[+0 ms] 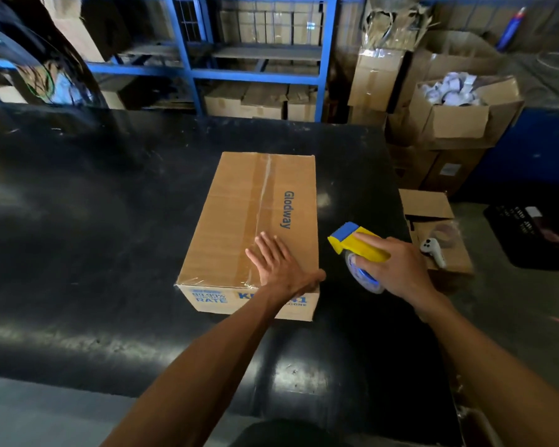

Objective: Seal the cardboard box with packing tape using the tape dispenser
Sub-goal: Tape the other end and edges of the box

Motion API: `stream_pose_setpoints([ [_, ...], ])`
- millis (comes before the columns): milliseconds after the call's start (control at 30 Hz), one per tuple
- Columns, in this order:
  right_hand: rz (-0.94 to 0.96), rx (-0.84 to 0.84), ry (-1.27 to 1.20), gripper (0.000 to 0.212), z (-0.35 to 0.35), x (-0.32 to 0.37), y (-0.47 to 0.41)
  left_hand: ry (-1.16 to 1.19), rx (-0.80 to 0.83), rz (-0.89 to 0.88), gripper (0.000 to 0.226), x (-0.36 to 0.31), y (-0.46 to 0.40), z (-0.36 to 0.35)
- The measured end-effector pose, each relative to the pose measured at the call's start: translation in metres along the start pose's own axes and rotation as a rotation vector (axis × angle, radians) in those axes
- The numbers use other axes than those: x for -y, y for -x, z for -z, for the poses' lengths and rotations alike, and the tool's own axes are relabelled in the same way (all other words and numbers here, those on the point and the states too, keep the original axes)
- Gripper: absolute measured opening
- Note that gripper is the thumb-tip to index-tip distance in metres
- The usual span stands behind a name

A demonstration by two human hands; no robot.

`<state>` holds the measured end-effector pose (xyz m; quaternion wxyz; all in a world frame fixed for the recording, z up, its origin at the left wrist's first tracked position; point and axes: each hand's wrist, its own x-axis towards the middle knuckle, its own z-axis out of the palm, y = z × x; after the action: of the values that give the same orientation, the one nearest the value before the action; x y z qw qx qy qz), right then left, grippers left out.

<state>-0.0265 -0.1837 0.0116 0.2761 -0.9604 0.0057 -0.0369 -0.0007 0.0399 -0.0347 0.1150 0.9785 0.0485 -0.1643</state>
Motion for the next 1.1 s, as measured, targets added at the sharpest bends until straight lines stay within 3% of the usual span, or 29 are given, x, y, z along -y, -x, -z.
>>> stream_pose_setpoints([
  [200, -0.097, -0.015, -0.351, 0.052, -0.003, 0.023, -0.028, -0.173, 0.053, -0.154, 0.142, 0.04, -0.014, 0.013],
  [300, -0.127, 0.021, -0.48, 0.051, -0.003, 0.028, -0.044, -0.114, 0.086, -0.248, 0.144, 0.07, -0.022, 0.027],
  [433, -0.16, 0.051, -0.578, 0.051, -0.003, 0.036, -0.065, 0.1, 0.022, -0.063, 0.158, 0.067, -0.023, 0.023],
  [633, -0.173, 0.112, -0.601, 0.05, 0.002, 0.041, -0.084, -0.075, 0.171, -0.084, 0.151, 0.075, -0.037, 0.036],
  [733, -0.161, 0.077, -0.591, 0.051, 0.006, 0.041, -0.093, -0.293, 0.26, -0.067, 0.154, 0.087, -0.047, 0.072],
  [833, -0.147, 0.046, -0.58, 0.054, 0.01, 0.036, -0.106, -0.395, 0.246, -0.018, 0.158, 0.071, -0.057, 0.086],
  [933, -0.156, 0.016, -0.613, 0.056, 0.015, 0.029, -0.116, -0.105, 0.152, -0.071, 0.16, 0.028, -0.07, 0.068],
  [1000, -0.171, 0.02, -0.628, 0.057, 0.018, 0.023, -0.119, -0.001, 0.106, -0.078, 0.155, -0.001, -0.078, 0.051],
  [1100, -0.203, 0.03, -0.656, 0.057, 0.02, 0.013, -0.119, -0.097, 0.067, -0.046, 0.138, -0.021, -0.086, 0.034],
])
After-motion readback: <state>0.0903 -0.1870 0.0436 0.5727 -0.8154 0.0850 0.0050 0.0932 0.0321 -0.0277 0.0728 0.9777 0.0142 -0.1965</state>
